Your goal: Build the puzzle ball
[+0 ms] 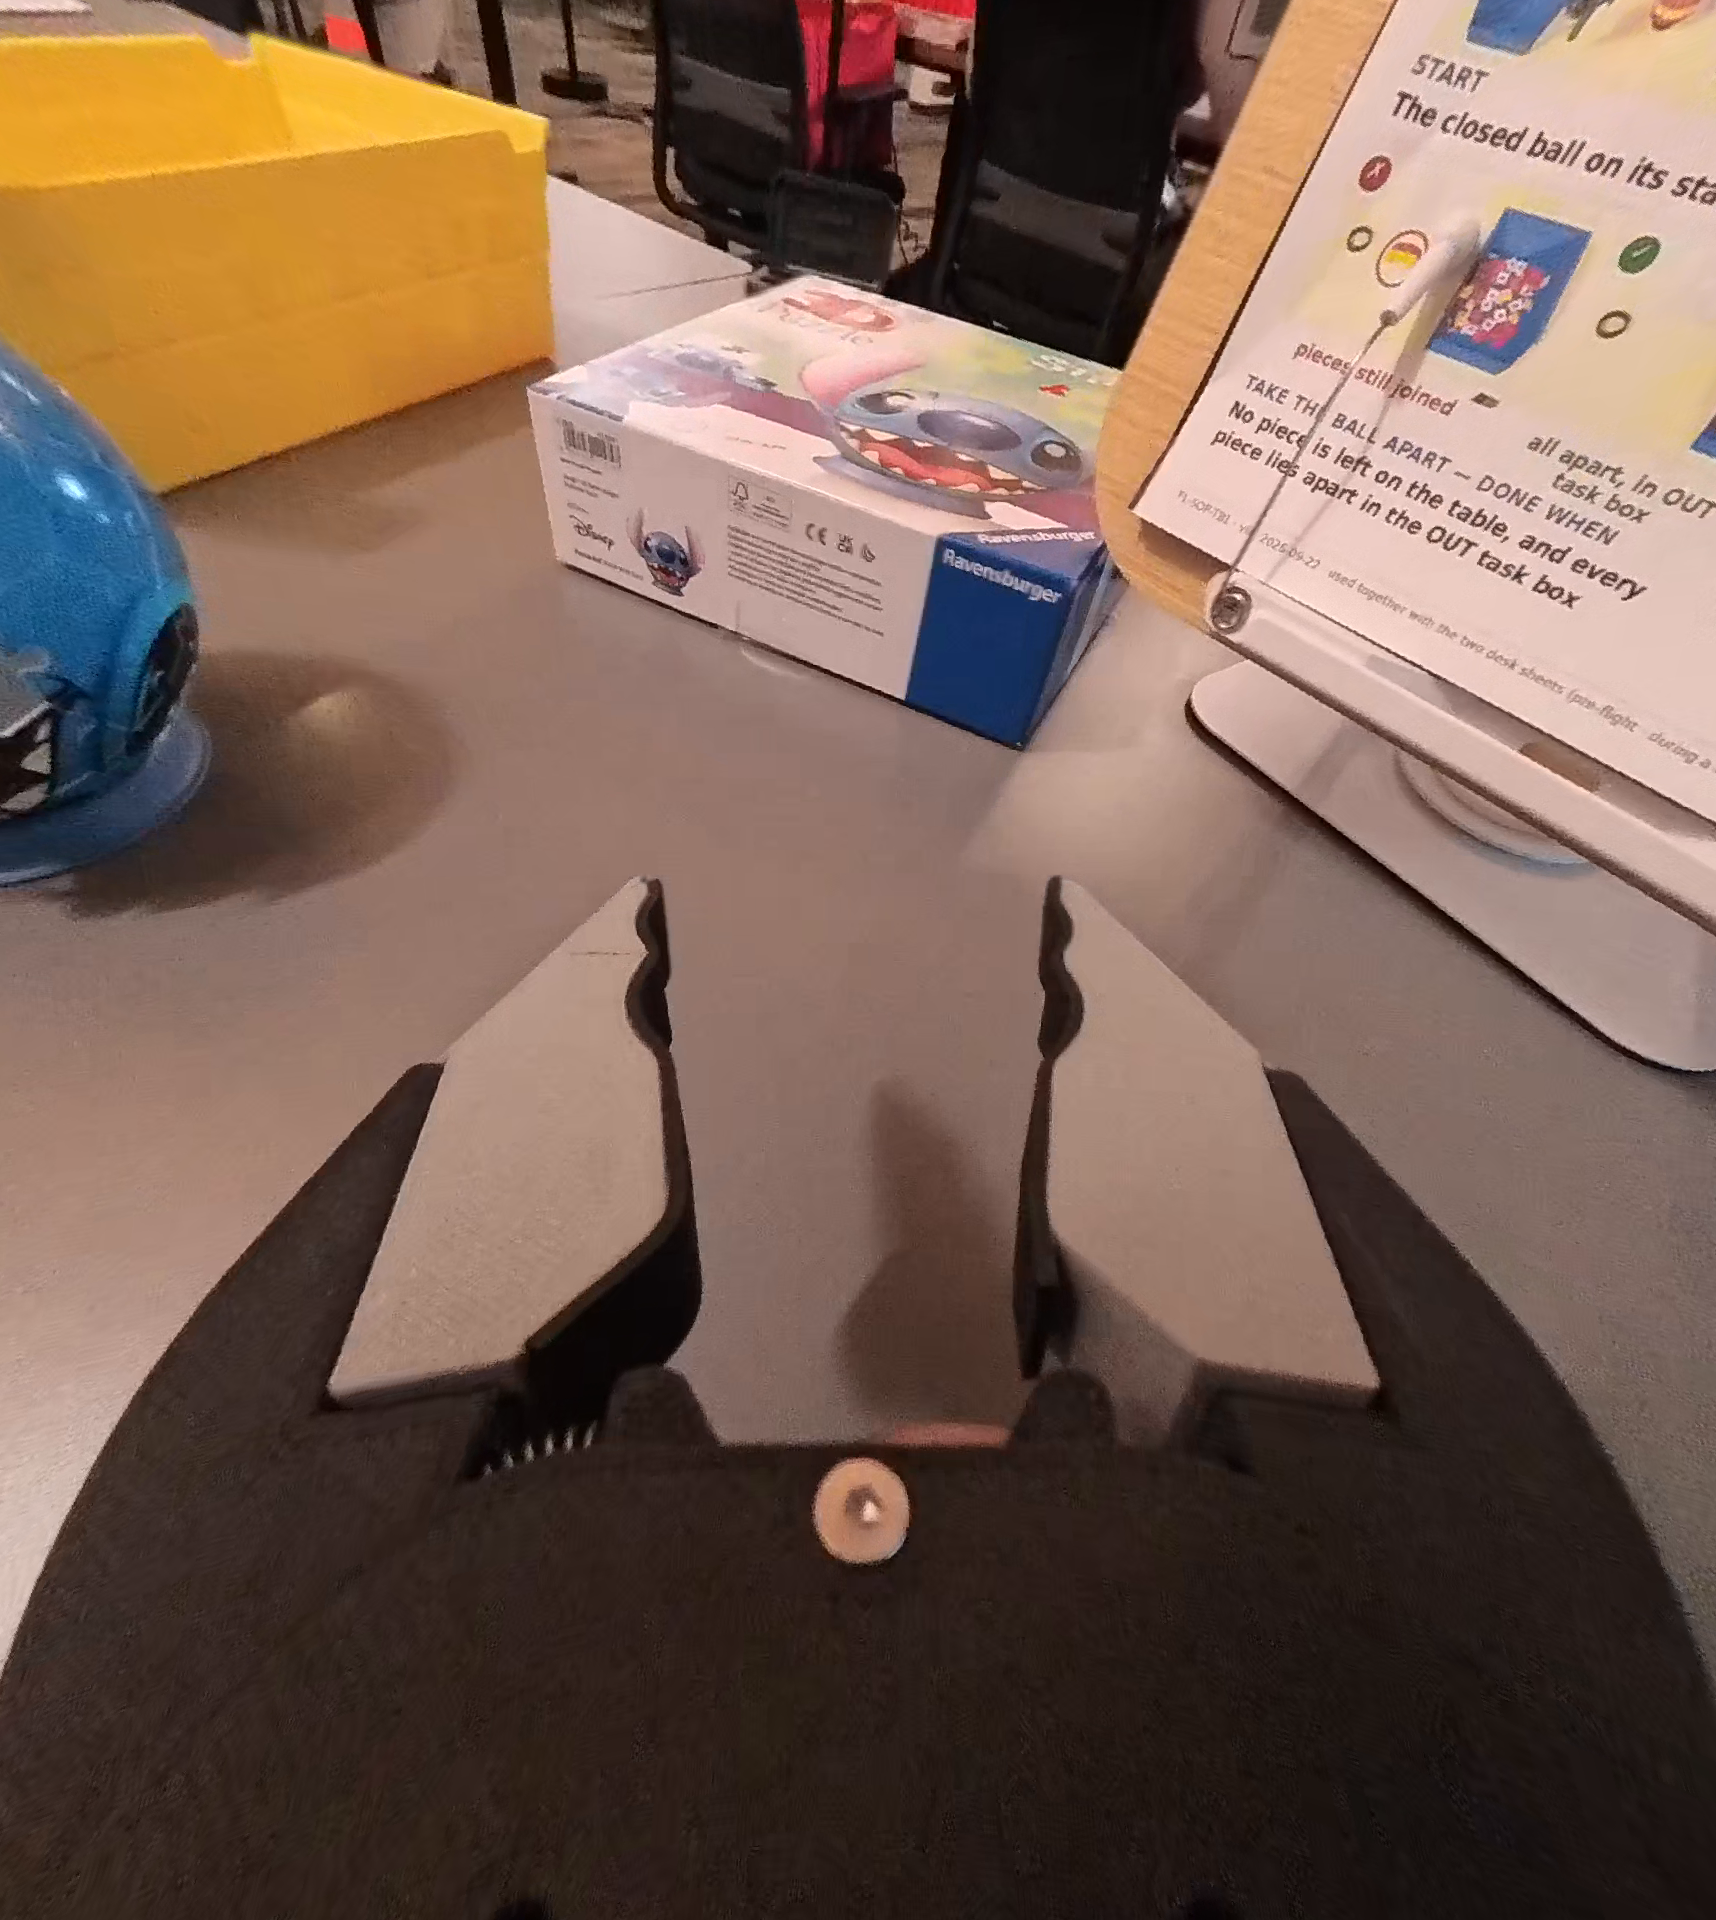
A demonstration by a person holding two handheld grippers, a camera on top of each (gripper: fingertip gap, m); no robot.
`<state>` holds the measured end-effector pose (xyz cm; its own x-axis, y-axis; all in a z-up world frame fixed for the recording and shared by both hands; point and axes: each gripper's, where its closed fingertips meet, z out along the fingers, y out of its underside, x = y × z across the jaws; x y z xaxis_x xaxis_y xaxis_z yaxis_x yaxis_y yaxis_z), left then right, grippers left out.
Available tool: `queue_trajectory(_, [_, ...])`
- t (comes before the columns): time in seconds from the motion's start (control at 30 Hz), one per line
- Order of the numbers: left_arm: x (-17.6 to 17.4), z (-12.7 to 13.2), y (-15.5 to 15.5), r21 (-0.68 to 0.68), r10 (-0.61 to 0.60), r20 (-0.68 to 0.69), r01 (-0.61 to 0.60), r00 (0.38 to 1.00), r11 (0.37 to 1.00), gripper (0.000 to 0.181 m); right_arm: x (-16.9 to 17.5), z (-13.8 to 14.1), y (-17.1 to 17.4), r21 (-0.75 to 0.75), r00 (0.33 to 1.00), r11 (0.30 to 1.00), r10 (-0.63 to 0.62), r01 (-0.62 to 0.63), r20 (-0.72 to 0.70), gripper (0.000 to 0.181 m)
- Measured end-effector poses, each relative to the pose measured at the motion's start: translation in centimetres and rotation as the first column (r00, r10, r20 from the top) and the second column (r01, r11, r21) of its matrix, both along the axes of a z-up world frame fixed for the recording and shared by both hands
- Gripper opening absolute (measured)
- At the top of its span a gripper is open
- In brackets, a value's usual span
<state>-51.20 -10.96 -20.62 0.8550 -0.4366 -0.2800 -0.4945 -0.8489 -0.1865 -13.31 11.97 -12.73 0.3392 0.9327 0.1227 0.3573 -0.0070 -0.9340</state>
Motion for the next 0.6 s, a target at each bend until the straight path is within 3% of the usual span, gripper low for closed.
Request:
queue_trajectory(0.1, [2.2, 0.2, 1.7, 0.053, 0.023, 0.025, -0.024, 0.999, 0.998, 0.037, -0.2, -0.2, -0.9, 0.013, 0.999, 0.999, 0.036, -0.036, 0.001, 0.07])
queue_trajectory(0.17, [2.5, 0.7, 2.7, 0.138, 0.078, 0.004, -0.078, 0.997, 0.987, 0.054, -0.6, -1.1, -1.8, -0.009, 0.996, 0.996, 0.087, -0.087, 0.016, 0.071])
queue_trajectory(0.3, [4.1, 3.1, 3.8, 0.399, 0.152, 0.051, -0.16, 0.987, 0.903, 0.061, -1.2, -3.4, -4.5, -0.024, 0.968, 0.971, 0.24, -0.239, 0.076, 0.079])
queue_trajectory(0.43, [5.0, 4.0, 2.4, 0.557, 0.218, 0.12, -0.247, 0.969, 0.793, 0.06, -1.9, -3.5, -5.2, -0.004, 0.962, 0.966, 0.258, -0.259, 0.086, 0.076])
queue_trajectory(0.53, [5.9, 3.6, 0.3, 0.566, 0.179, 0.185, -0.253, 0.966, 0.785, 0.06, -3.2, -3.0, -6.7, -0.031, 0.95, 0.952, 0.307, -0.305, 0.055, 0.076])
queue_trajectory(0.6, [7.2, 3.9, -1.0, 0.574, 0.092, 0.265, -0.234, 0.96, 0.785, 0.059, -4.4, -3.0, -8.3, -0.047, 0.924, 0.926, 0.376, -0.374, 0.068, 0.069])
